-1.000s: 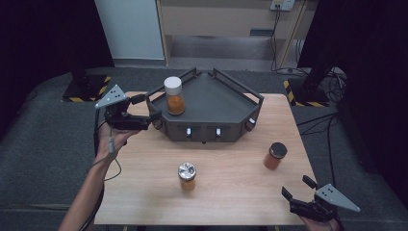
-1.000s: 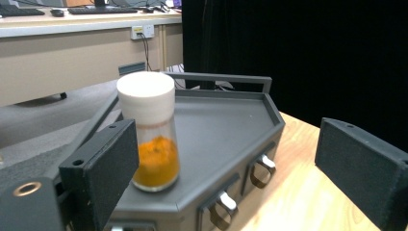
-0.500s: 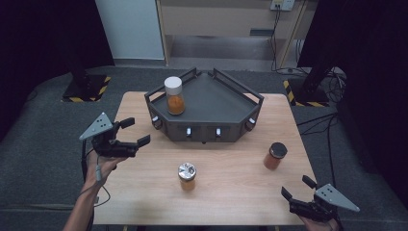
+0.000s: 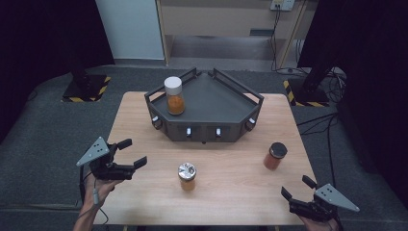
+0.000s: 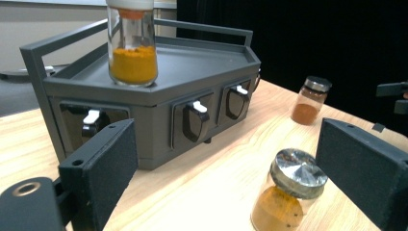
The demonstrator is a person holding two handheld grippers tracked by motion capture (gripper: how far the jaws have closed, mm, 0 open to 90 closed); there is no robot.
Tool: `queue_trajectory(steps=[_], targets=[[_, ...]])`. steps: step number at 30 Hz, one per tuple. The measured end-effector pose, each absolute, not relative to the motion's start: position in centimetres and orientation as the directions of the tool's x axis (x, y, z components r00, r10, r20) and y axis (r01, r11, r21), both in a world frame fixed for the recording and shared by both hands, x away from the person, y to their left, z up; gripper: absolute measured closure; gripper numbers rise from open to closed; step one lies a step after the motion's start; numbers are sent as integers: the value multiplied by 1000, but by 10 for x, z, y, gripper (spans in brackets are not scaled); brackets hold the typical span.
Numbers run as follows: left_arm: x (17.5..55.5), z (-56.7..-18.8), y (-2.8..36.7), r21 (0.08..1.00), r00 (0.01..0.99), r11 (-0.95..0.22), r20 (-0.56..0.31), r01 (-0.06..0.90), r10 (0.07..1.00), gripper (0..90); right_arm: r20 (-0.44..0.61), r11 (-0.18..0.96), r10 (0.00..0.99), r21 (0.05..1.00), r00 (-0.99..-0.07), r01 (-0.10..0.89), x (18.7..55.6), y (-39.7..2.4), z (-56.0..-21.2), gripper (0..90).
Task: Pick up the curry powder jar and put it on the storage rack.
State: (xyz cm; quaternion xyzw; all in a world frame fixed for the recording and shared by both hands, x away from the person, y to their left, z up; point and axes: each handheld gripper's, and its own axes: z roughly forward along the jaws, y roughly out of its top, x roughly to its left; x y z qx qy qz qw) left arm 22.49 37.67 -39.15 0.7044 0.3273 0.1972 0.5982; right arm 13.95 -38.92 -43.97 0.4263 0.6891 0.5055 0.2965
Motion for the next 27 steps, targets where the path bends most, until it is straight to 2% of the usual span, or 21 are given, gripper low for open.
queue_trajectory(steps=[11, 27], targets=[[210, -412, 373, 962, 694, -125, -82, 242, 715, 71, 22, 126, 887, 950, -462, 287, 139, -389, -440, 94], [200, -448, 379, 950, 668, -99, -133, 297, 732, 70, 22, 127, 886, 949, -462, 289, 139, -389, -439, 94]])
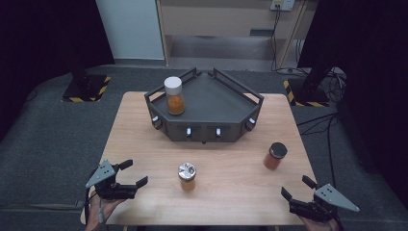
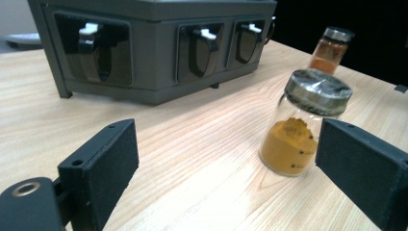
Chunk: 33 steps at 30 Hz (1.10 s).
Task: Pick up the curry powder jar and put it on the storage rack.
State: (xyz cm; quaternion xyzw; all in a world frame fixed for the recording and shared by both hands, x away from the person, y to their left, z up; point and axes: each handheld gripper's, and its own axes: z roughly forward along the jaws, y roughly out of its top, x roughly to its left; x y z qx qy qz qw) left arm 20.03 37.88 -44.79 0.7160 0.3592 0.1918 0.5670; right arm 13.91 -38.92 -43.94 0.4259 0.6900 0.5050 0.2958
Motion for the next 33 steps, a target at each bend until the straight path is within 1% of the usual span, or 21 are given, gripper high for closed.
queue_trajectory(steps=[12, 15, 17, 33], targets=[[192, -460, 381, 952, 653, -100, -119, 288, 748, 71, 20, 130, 884, 949, -468, 286, 139, -389, -440, 95], [191, -461, 380, 950, 649, -122, -98, 286, 754, 70, 19, 132, 883, 949, -469, 285, 139, -389, -440, 95], [192, -462, 381, 950, 649, -113, -110, 292, 752, 69, 20, 132, 882, 949, -471, 286, 140, -389, -439, 95], [183, -466, 383, 956, 585, -93, -91, 278, 806, 39, 22, 130, 882, 949, -471, 287, 140, -389, -440, 95]])
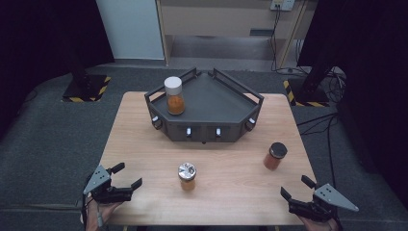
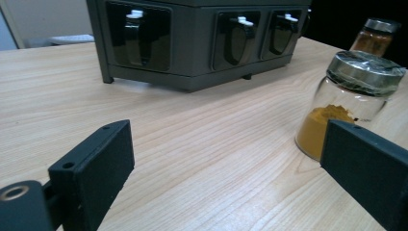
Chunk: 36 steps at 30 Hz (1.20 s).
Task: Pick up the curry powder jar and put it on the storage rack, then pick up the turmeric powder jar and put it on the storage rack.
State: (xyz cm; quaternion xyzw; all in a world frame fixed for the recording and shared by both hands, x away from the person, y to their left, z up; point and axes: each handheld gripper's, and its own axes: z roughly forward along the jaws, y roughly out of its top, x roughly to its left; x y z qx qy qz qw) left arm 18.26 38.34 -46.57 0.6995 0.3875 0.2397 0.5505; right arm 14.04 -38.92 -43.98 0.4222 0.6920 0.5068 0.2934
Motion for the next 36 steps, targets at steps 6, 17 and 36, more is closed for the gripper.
queue_trajectory(steps=[6, 17, 36], targets=[[181, -465, 382, 955, 572, -104, -77, 278, 817, 37, 25, 126, 882, 950, -470, 287, 141, -389, -440, 95], [184, -464, 379, 950, 581, -124, -70, 288, 811, 38, 27, 125, 882, 949, -471, 289, 141, -390, -441, 95], [187, -462, 379, 944, 600, -143, -69, 299, 797, 38, 40, 123, 872, 947, -488, 297, 145, -391, -438, 93]])
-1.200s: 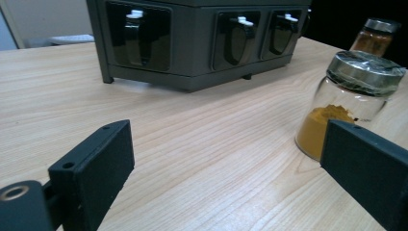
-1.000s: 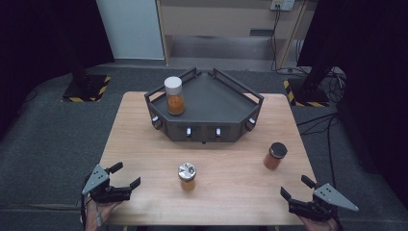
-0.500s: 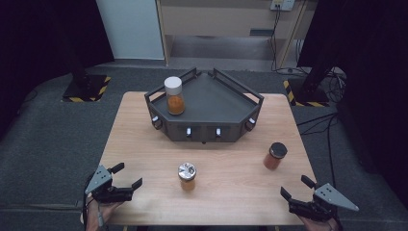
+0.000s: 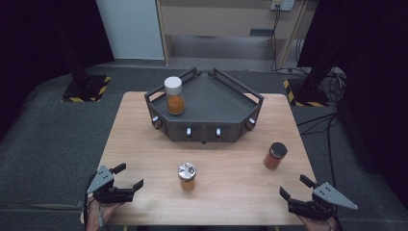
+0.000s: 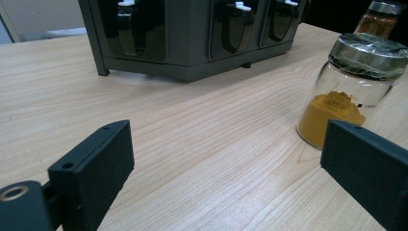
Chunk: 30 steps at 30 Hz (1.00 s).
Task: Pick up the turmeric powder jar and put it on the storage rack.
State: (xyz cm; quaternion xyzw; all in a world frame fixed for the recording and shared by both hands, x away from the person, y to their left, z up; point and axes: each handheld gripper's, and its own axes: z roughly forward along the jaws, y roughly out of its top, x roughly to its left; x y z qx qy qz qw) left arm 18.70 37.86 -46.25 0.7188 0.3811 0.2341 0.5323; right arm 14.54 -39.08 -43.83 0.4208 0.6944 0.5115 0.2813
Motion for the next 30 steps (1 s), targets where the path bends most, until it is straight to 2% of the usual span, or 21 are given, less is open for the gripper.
queue_trajectory(steps=[14, 30], targets=[[189, -462, 378, 940, 608, -151, -70, 305, 791, 38, 48, 158, 834, 934, -549, 321, 163, -380, -423, 104], [189, -462, 378, 940, 610, -152, -71, 306, 789, 39, 55, 184, 755, 939, -654, 292, 195, -361, -397, 110]])
